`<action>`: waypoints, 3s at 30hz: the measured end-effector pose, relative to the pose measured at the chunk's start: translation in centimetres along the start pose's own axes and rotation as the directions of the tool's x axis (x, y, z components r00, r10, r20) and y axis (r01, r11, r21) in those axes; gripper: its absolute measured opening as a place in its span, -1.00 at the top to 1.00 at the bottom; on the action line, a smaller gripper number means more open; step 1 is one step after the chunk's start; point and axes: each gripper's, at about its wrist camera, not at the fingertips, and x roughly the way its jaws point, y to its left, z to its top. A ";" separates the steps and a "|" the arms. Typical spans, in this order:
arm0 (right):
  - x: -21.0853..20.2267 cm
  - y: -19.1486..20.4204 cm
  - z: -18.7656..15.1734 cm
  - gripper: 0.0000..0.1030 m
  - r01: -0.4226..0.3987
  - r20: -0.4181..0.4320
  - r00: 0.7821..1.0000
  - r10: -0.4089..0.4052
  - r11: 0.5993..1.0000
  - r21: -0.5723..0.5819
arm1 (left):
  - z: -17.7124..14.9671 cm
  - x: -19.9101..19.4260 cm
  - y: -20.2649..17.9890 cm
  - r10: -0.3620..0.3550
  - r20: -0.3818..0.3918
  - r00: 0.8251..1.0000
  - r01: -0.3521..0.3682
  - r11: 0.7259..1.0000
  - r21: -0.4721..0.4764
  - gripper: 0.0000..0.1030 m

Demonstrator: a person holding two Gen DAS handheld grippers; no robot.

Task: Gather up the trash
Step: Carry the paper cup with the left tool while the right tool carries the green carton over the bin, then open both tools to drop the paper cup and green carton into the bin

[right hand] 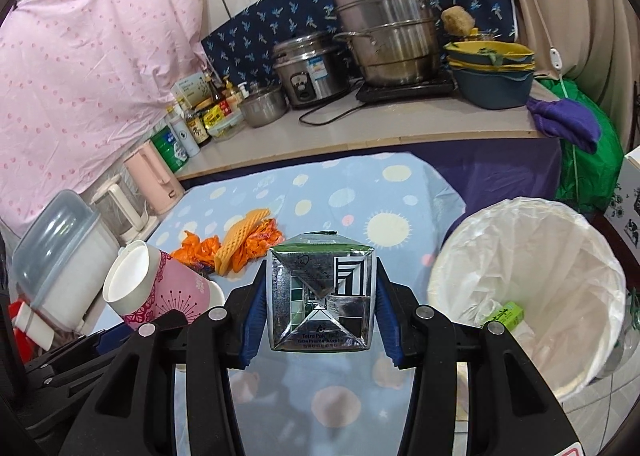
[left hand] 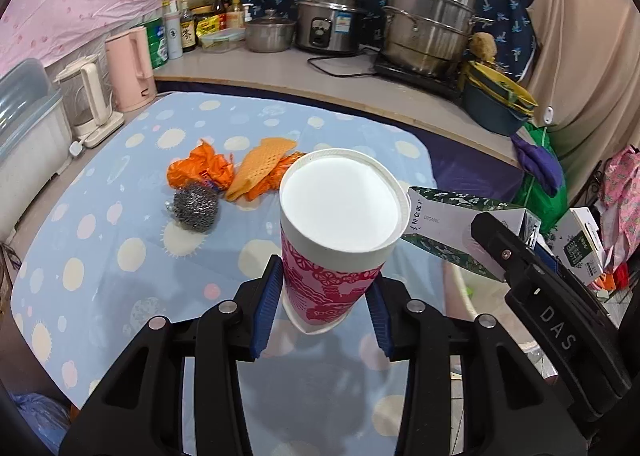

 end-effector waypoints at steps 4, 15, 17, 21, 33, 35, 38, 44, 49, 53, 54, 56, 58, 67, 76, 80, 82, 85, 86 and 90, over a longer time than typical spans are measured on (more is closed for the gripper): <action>-2.3 -1.8 0.1 0.11 0.016 0.032 0.999 -0.017 1.000 0.024 | -0.3 -1.0 -2.1 -0.019 0.013 1.000 0.019 0.999 0.034 0.24; -7.0 -8.0 -0.4 0.11 0.089 0.087 0.991 -0.099 0.990 0.110 | -1.6 -2.2 -9.5 -0.087 0.018 0.996 0.083 0.983 0.161 0.24; -7.4 -9.1 -0.5 0.11 0.101 0.089 0.990 -0.113 0.987 0.128 | -1.8 -2.1 -11.0 -0.101 0.013 0.995 0.096 0.978 0.185 0.24; -8.3 -11.1 -0.9 0.11 0.125 0.093 0.986 -0.140 0.980 0.155 | -2.1 -1.9 -13.2 -0.118 0.007 0.993 0.114 0.970 0.216 0.24; -9.2 -15.3 -1.5 0.11 0.175 0.091 0.976 -0.198 0.960 0.218 | -2.4 -0.4 -17.9 -0.132 -0.010 0.991 0.129 0.949 0.288 0.24; -9.2 -15.9 -1.6 0.11 0.179 0.087 0.975 -0.203 0.957 0.230 | -2.4 -0.1 -18.6 -0.133 -0.015 0.991 0.131 0.945 0.299 0.24; -9.0 -16.6 -1.7 0.11 0.187 0.081 0.974 -0.211 0.952 0.241 | -2.4 0.3 -19.3 -0.134 -0.019 0.991 0.133 0.941 0.311 0.24; -8.5 -17.7 -1.8 0.11 0.196 0.069 0.973 -0.221 0.946 0.257 | -2.2 1.5 -20.6 -0.132 -0.032 0.991 0.135 0.935 0.328 0.24; -8.1 -18.1 -1.9 0.11 0.204 0.063 0.972 -0.228 0.942 0.266 | -2.0 2.2 -21.0 -0.129 -0.037 0.991 0.134 0.932 0.336 0.24; -7.8 -18.4 -2.1 0.11 0.209 0.057 0.971 -0.233 0.939 0.273 | -2.0 2.6 -21.3 -0.128 -0.039 0.991 0.133 0.931 0.339 0.24; -7.8 -18.4 -2.1 0.11 0.211 0.055 0.971 -0.234 0.939 0.273 | -1.9 2.7 -21.4 -0.128 -0.039 0.991 0.133 0.931 0.339 0.24; -7.7 -18.5 -2.1 0.11 0.214 0.051 0.970 -0.236 0.938 0.274 | -1.9 2.8 -21.4 -0.126 -0.040 0.991 0.132 0.932 0.338 0.24; -7.6 -18.5 -2.2 0.11 0.216 0.048 0.970 -0.238 0.937 0.275 | -1.8 3.0 -21.4 -0.127 -0.046 0.991 0.135 0.933 0.334 0.24; -7.0 -18.6 -2.0 0.10 0.222 0.043 0.969 -0.242 0.937 0.271 | -1.5 3.6 -21.2 -0.128 -0.055 0.990 0.139 0.936 0.322 0.24; -6.0 -18.7 -1.4 0.07 0.232 0.039 0.968 -0.249 0.938 0.256 | -1.1 3.8 -21.3 -0.136 -0.044 0.990 0.143 0.938 0.316 0.20; -5.7 -18.6 -0.9 0.06 0.234 0.039 0.967 -0.252 0.938 0.256 | -1.0 4.1 -21.3 -0.126 -0.040 0.991 0.132 0.941 0.312 0.14; -5.7 -18.6 -0.7 0.06 0.238 0.048 0.965 -0.258 0.936 0.258 | -0.9 4.2 -21.1 -0.119 -0.036 0.992 0.124 0.945 0.302 0.01; -5.8 -18.7 -0.2 0.06 0.237 0.057 0.964 -0.260 0.937 0.258 | -0.6 4.3 -20.7 -0.120 -0.028 0.992 0.123 0.951 0.284 -0.17; -5.9 -18.6 -0.1 0.06 0.238 0.060 0.963 -0.261 0.937 0.256 | -0.5 4.3 -20.6 -0.118 -0.024 0.993 0.120 0.952 0.283 -0.19; -6.2 -18.4 0.2 0.05 0.235 0.070 0.963 -0.260 0.938 0.254 | -0.3 4.2 -20.4 -0.114 -0.014 0.993 0.113 0.953 0.279 -0.25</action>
